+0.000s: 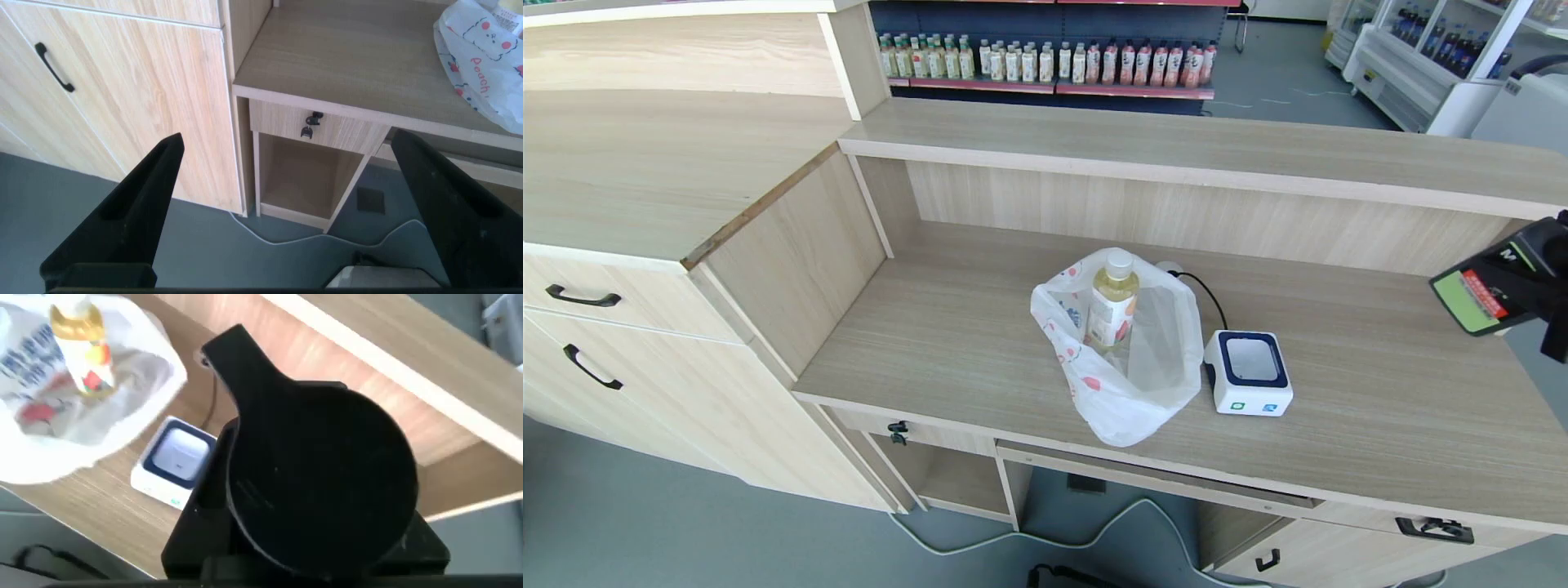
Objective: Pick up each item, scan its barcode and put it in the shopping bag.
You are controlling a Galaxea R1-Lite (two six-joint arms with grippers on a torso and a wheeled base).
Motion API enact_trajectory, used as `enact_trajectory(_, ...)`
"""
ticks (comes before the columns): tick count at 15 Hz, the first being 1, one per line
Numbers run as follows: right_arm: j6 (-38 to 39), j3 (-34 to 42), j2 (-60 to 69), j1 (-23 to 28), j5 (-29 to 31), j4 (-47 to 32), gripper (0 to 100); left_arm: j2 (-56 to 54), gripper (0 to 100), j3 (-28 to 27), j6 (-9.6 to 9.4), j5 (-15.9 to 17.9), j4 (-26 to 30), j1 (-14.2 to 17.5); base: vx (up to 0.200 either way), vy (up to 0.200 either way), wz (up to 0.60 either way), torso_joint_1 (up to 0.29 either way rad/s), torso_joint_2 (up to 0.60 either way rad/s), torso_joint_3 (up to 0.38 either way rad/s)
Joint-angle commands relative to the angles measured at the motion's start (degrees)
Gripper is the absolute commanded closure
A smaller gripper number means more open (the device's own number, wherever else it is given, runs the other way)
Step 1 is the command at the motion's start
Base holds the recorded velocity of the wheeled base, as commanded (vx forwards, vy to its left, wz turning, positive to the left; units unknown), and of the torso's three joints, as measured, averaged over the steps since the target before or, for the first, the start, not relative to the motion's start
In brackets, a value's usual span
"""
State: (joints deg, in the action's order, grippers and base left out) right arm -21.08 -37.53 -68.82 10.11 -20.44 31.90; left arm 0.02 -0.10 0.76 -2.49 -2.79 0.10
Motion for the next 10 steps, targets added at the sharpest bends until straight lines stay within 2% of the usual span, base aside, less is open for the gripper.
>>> enact_trajectory(1, 13.1, -6.6, -9.4, -5.9, -2.7, 1.9, 100, 0.0, 0, 0.0, 0.04, -0.1, 0.0, 0.0, 0.0, 0.0, 0.0, 0.0, 0.0, 0.0)
enact_trajectory(2, 15.9, -8.2, -12.5, -5.7, -2.1, 2.0, 100, 0.0, 0, 0.0, -0.05, -0.1, 0.0, 0.0, 0.0, 0.0, 0.0, 0.0, 0.0, 0.0)
enact_trajectory(4, 24.1, -8.5, -18.4, -6.2, 5.9, 0.8, 100, 0.0, 0, 0.0, 0.04, -0.1, 0.0, 0.0, 0.0, 0.0, 0.0, 0.0, 0.0, 0.0)
enact_trajectory(5, 28.8, -9.2, -20.7, -6.6, 7.1, -1.1, 100, 0.0, 0, 0.0, 0.04, -0.1, 0.0, 0.0, 0.0, 0.0, 0.0, 0.0, 0.0, 0.0)
enact_trajectory(7, 32.6, -10.2, -23.0, -6.8, 7.1, -5.4, 100, 0.0, 0, 0.0, 0.04, 0.0, 0.0, 0.0, 0.0, 0.0, 0.0, 0.0, 0.0, 0.0)
enact_trajectory(10, 38.0, -10.0, -24.4, -9.4, 5.4, -5.4, 100, 0.0, 0, 0.0, 0.04, 0.0, 0.0, 0.0, 0.0, 0.0, 0.0, 0.0, 0.0, 0.0)
